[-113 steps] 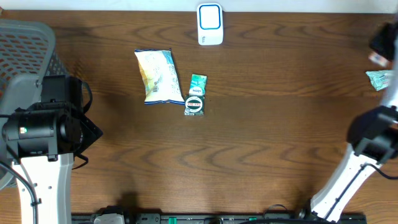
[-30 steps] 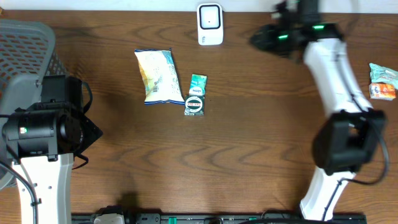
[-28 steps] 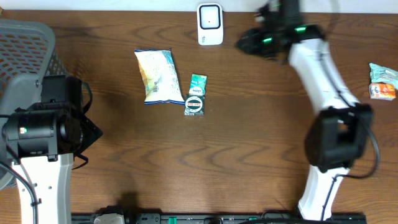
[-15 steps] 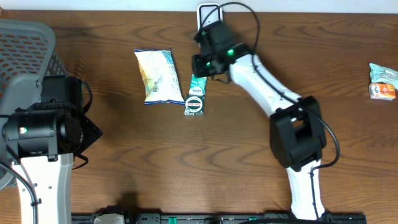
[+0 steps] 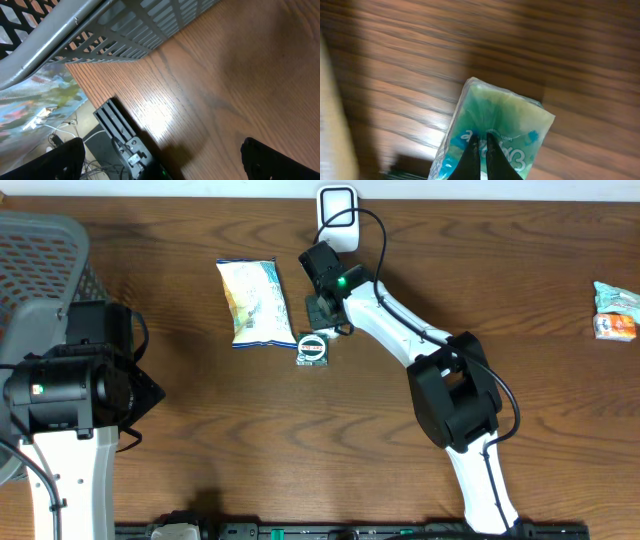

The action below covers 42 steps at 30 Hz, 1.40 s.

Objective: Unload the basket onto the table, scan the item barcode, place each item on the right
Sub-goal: 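Grasp the teal pack with the right gripper and lift it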

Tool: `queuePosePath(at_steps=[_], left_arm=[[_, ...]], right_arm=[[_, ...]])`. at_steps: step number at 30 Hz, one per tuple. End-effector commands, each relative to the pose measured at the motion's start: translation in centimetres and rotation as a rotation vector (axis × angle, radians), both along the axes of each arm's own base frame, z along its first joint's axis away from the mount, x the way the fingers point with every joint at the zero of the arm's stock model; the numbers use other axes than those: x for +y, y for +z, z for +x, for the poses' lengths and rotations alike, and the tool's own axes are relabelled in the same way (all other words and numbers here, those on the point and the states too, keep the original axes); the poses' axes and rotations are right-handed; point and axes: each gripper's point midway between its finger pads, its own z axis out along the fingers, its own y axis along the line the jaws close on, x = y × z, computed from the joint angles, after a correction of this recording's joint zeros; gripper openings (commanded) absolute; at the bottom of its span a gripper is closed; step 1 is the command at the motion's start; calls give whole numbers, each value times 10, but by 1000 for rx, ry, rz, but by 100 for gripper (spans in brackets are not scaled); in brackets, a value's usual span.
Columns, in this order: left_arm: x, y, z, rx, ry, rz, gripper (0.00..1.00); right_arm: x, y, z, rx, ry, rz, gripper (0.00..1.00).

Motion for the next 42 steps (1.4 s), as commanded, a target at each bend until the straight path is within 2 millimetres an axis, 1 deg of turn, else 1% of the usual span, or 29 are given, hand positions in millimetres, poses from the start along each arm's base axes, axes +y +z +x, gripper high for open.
queuePosePath(at_steps=[1,5,7,9,10,11,12,13,14,16,18,19,20,24,27,30,32,34,38,39,42], left_arm=[[1,1,-2,-4,16,1,98],[1,1,-2,-4,16,1,98],[1,1,-2,-4,16,1,98],[1,1,-2,-4,17,1,98],[1,1,-2,-4,16,1,98],[1,1,-2,-4,16,1,98],[1,1,-2,-4,16,1,97],[1,1,-2,-4,16,1,98],[1,1,-2,-4,16,1,98],[1,1,-2,-4,16,1,98],[1,1,-2,-4,16,1,98],[1,1,-2,-4,16,1,98],[1,1,-2,-4,16,1,98],[1,1,-2,-4,16,1,98],[1,1,-2,-4,16,1,98],[1,1,-2,-4,16,1,98],[1,1,-2,-4,17,1,98],[1,1,-2,-4,16,1,98],[1,1,-2,-4,16,1,98],[1,1,-2,-4,16,1,98],[1,1,-2,-4,16,1,98]], right_arm=[[-41,-3,2,-12,-78,-161,1],[-64,6,-7,15,-98,-245,1],[-69,15,-9,11,-103,-254,1],[-69,28,-10,-1,-103,-244,1],[-68,35,-10,-9,-104,-233,3],[-67,42,-10,-17,-103,-220,8],[-63,48,-11,-23,-99,-198,20],[-57,54,-12,-26,-90,-164,30],[-51,57,-13,-23,-81,-133,34],[-41,58,-15,-15,-64,-88,35],[-38,56,-16,-15,-63,-87,35],[-38,53,-15,-13,-62,-95,36],[-37,50,-16,-10,-61,-102,40],[-36,31,-19,12,-75,-135,40],[-46,19,-17,-15,-118,-226,41],[-50,9,-16,-17,-119,-271,40],[-50,2,-18,-7,-116,-282,38],[-50,-4,-19,3,-113,-289,37],[-50,-8,-20,11,-112,-296,35],[-51,-10,-20,14,-111,-298,33],[-51,-10,-21,16,-111,-299,15]])
